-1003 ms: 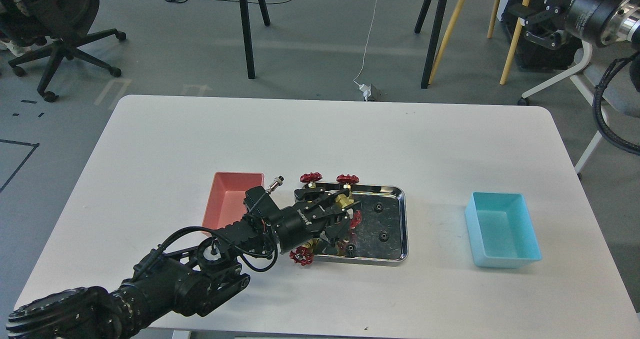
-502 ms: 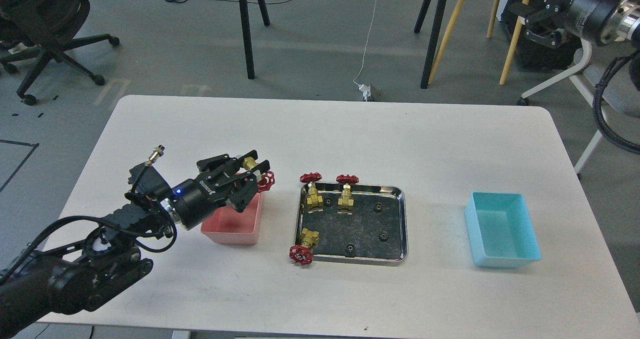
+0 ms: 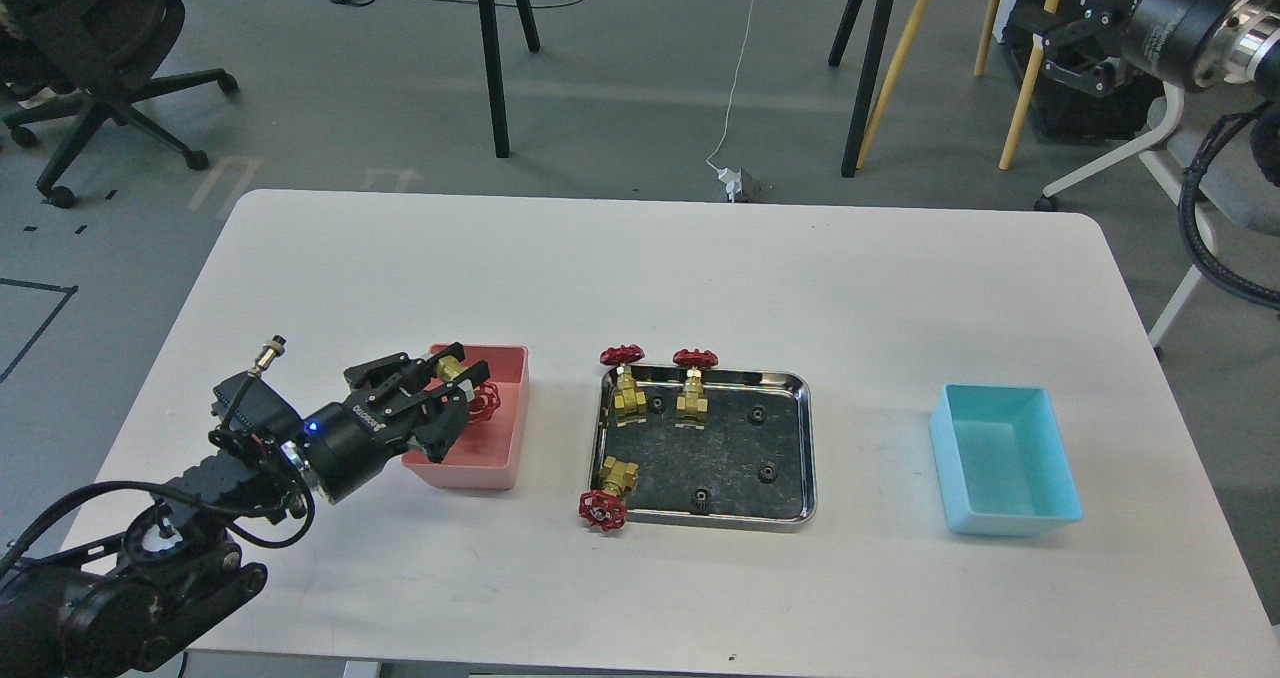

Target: Place valve in pink box and gear in blue box

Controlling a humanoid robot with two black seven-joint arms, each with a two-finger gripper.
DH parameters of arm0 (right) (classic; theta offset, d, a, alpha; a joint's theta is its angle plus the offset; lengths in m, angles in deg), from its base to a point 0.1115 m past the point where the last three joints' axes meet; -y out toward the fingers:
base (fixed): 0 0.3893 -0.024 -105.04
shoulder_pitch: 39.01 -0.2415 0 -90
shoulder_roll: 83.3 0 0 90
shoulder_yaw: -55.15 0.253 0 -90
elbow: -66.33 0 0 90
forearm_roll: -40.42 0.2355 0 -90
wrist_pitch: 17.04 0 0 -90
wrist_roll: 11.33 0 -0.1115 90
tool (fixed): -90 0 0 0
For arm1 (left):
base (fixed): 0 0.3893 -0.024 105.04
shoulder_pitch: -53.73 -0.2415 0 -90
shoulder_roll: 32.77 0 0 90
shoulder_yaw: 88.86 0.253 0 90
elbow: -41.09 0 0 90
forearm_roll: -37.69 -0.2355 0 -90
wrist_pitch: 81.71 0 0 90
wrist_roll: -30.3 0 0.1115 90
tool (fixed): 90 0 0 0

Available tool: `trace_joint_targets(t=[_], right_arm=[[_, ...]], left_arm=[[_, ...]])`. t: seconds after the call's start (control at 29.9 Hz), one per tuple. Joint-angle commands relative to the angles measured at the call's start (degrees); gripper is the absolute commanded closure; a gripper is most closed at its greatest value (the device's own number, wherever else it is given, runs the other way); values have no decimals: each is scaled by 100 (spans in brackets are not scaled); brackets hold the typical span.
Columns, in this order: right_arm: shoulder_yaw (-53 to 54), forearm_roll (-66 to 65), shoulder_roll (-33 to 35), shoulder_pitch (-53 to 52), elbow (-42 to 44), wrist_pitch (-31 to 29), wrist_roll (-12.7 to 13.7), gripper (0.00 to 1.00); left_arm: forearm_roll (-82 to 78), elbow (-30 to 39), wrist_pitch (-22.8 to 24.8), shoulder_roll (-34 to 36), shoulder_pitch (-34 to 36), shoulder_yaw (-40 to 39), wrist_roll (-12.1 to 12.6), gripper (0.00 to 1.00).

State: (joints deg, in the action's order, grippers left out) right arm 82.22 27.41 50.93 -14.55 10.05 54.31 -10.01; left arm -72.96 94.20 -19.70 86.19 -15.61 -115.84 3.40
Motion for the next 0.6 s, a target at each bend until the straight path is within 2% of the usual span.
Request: trace_joint_targets(t=[0.0,0.1,0.13,0.5,0.57], right_arm=[[0,0,-3,-20,-6,11,1,0],[0,0,6,-20,-6,28,1,0],[0,0,-2,-20,-6,28,1,0],[114,9,-55,-90,-41,107,-52,1],[202,9,-38,-99,-32,37,-70,1]], left_arm=[[26,-283,-1,-102,0,-10,-17,63],[35,-292,-1,-154,8,-1,-26,39],[44,-292,-1,-163,9,-1,-26,36],[123,-283,-1,-260,44,-176,9,27],[350,-240,-1,-251,105,-194,18,20]])
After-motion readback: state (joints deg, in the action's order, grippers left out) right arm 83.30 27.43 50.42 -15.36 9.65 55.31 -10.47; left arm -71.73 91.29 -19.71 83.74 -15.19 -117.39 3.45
